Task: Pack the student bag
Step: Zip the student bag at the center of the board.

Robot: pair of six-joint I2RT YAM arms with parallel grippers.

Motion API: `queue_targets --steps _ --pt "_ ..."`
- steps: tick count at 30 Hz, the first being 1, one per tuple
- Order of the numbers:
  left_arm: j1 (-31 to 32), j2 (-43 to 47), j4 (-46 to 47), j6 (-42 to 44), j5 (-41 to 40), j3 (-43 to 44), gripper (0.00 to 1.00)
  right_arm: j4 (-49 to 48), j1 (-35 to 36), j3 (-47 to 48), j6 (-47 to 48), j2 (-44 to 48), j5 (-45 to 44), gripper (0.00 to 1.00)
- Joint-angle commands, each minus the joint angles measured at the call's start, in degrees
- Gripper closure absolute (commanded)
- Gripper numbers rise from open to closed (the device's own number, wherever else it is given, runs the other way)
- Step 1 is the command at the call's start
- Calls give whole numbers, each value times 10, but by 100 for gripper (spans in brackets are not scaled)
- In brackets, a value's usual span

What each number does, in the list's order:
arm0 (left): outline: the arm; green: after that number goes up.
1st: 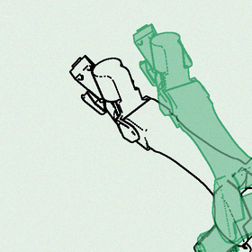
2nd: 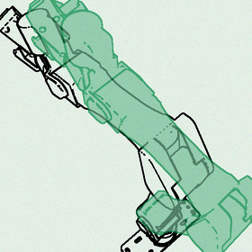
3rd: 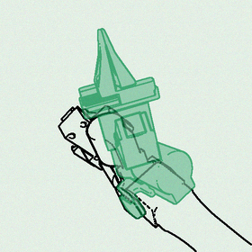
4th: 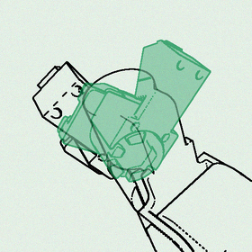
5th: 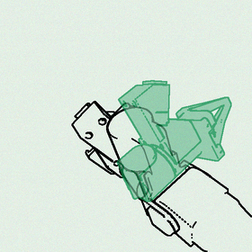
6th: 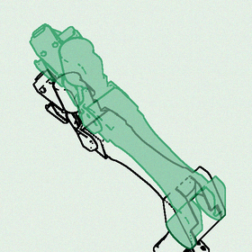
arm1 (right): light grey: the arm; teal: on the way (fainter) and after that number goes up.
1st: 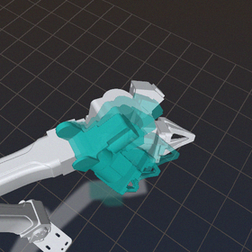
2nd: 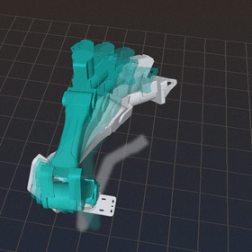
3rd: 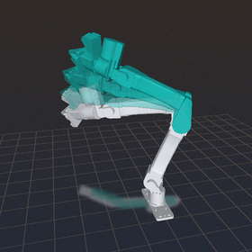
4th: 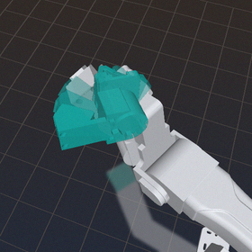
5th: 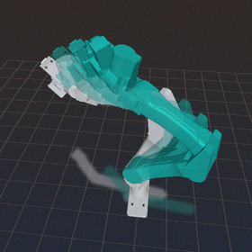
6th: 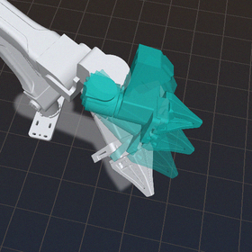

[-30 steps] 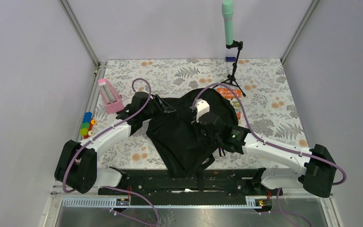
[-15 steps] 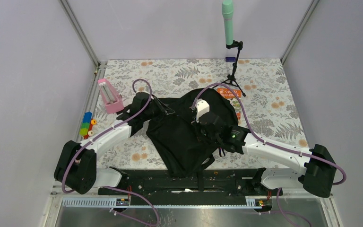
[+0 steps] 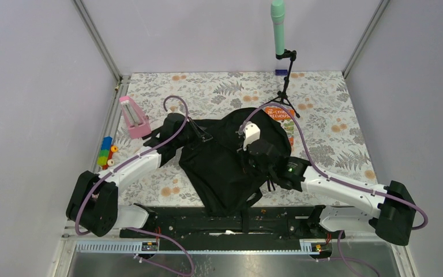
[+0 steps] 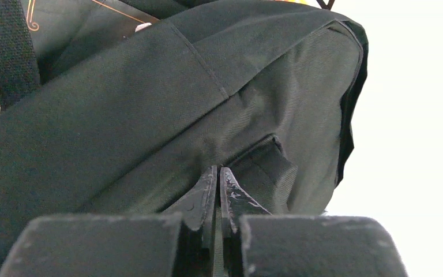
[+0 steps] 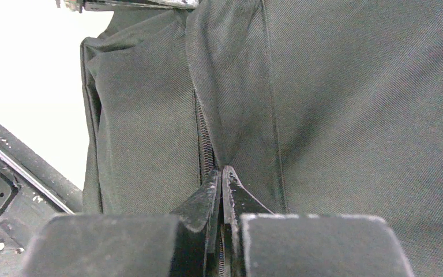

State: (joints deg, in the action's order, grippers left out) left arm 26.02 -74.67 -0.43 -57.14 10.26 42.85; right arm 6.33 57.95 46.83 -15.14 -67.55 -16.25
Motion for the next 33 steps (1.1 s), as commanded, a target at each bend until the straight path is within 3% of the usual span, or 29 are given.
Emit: queue_targets --steps 1,16,21,26,28,30,32,33 --pt "-5 -23 8 49 -62 25 100 -57 0 -8 -8 60 -10 100" --pt "-38 -56 20 74 -100 46 100 -58 0 -35 -21 79 -12 100" --pt "-37 -78 35 119 -29 68 100 -58 0 -31 -14 79 0 100" --pt "-36 -55 -1 183 -18 94 97 -78 0 -5 38 67 50 100" --pt "-35 -44 -27 213 -11 108 75 -36 0 21 48 56 51 99" --pt "-32 -21 -31 240 7 110 44 6 0 43 42 52 29 75" --pt "-20 11 -37 277 15 109 19 31 0 44 34 63 10 53" --pt "-10 29 -44 293 9 111 11 45 -1 43 29 72 2 45"
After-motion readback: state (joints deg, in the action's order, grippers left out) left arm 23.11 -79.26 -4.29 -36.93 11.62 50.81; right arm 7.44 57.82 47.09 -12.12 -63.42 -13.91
